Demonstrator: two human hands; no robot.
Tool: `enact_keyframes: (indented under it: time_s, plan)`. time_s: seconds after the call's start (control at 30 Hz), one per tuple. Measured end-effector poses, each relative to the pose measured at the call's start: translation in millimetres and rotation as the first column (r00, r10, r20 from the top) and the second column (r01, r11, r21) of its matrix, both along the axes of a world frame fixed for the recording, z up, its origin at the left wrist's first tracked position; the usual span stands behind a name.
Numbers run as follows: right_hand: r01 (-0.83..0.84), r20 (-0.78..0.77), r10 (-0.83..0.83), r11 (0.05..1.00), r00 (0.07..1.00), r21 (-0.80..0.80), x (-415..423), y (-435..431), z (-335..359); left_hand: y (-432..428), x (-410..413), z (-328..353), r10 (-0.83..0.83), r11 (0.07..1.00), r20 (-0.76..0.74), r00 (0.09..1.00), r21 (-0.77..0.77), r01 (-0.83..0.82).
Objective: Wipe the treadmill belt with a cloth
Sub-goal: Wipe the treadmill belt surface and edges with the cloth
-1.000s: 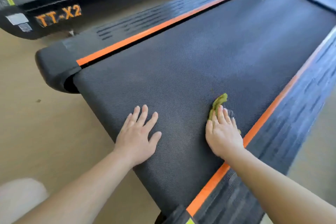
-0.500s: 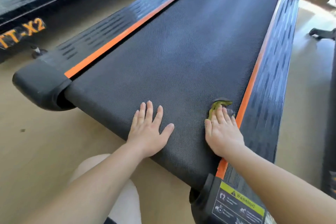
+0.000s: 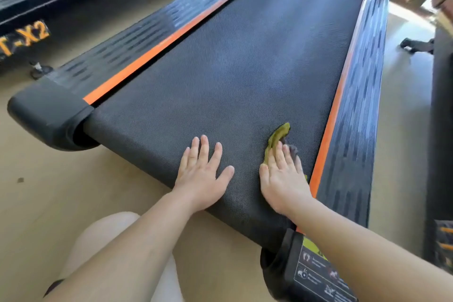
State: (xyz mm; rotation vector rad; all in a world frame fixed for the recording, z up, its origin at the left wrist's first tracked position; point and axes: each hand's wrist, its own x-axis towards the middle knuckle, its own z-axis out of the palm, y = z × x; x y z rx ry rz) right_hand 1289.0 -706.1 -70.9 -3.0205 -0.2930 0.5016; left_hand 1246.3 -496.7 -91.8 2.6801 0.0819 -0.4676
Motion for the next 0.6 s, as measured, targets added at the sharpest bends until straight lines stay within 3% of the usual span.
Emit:
enact_keyframes:
  time_s: [0.1,0.2,0.23,0.3,0.37,0.43,0.53,0.6]
  plan:
    - [-0.224,0.033,0.222,0.971,0.974,0.086,-62.5,10.9,5.7,0.1,1.8,-0.1,0.011,1.000,0.003,1.000,0.014,-0.011]
    - [-0.539,-0.047,0.544,0.837,0.838,0.095,-83.7,-10.1,20.5,0.0,1.0,0.5,0.019,0.999,0.004,1.000,-0.030,-0.019]
    - [-0.579,-0.046,0.582,0.813,0.812,0.065,-72.4,-20.3,20.5,0.7,0.2,0.8,0.022,0.999,0.004,1.000,-0.047,-0.022]
    - [-0.462,0.027,0.463,0.886,0.886,-0.035,-35.2,-36.9,15.6,2.3,0.5,1.4,0.026,0.997,0.005,1.000,-0.072,-0.025]
    - [-0.111,0.029,0.115,0.989,0.993,-0.101,2.0,-48.6,10.5,3.7,-1.6,2.2,0.020,0.996,-0.002,1.000,-0.089,-0.020]
    - [0.068,0.033,-0.065,0.990,0.997,-0.121,15.1,-47.2,3.0,2.5,-3.4,1.2,0.019,0.997,0.010,1.000,-0.071,-0.018]
    - [0.044,0.075,-0.041,0.999,0.996,-0.030,-13.9,-21.3,-3.0,1.3,-2.4,-1.6,0.031,0.998,0.022,0.999,-0.064,-0.029]
    - [-0.129,0.074,0.127,0.992,0.989,0.018,-51.7,-4.9,0.0,1.4,-2.0,-3.4,0.031,0.997,0.022,0.999,-0.070,-0.029]
